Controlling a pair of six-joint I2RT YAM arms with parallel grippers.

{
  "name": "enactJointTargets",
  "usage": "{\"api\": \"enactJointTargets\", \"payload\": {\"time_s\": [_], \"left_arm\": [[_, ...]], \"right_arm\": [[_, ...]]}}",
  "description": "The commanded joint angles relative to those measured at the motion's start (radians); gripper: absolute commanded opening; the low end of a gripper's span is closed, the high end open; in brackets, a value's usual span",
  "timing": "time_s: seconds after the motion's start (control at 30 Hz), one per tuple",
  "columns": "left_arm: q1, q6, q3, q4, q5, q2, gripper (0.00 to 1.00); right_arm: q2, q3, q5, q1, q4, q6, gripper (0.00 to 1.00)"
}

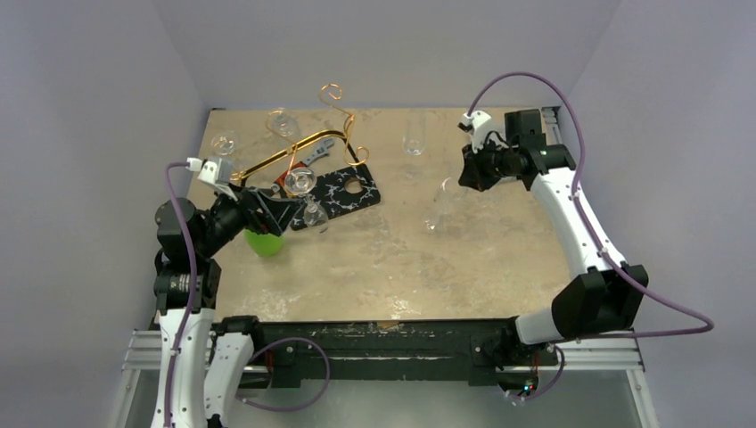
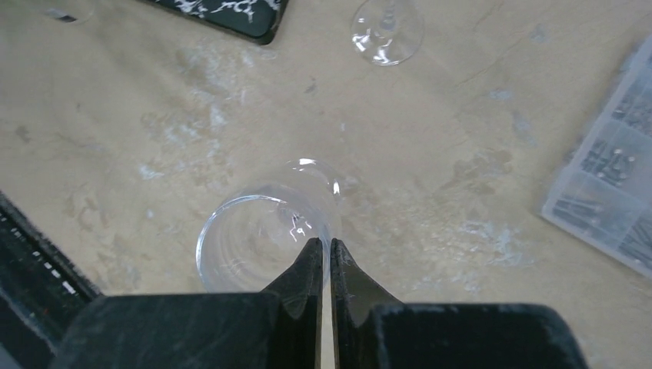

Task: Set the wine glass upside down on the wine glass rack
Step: Pick up the wine glass at the center of the board, then place the wine glass at the center of the board.

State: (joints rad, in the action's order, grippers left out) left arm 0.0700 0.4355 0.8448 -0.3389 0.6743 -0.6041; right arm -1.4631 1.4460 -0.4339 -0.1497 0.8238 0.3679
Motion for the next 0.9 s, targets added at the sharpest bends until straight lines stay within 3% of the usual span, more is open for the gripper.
{"api": "enactJointTargets", "payload": {"time_s": [0.0,0.27,0.57,0.87], "left_arm": [[-0.018,0.036,-0.008,0.070,0.066,-0.024,1.00],[-0.163,0.078,0.023,-0.010,-0.007,-0.026,1.00],[-0.507,0.229,0.007,-0.058,-0.271,0.023,1.00],[-0.841,0.319,-0.002,-0.019,-0.540,-0.073,0.99]], "right_arm": [[0.078,-0.101,-0.192,0.001,-0.031,-0.050,0.00],[0.153,-0.224,-0.351,0.001,-0.075,-0.104,0.00],[0.195,-0.319,-0.459,0.011,-0.163,-0.160,0.00],[0.236,-0.400,-0.570,0.106,-0.254,-0.234,0.00]]}}
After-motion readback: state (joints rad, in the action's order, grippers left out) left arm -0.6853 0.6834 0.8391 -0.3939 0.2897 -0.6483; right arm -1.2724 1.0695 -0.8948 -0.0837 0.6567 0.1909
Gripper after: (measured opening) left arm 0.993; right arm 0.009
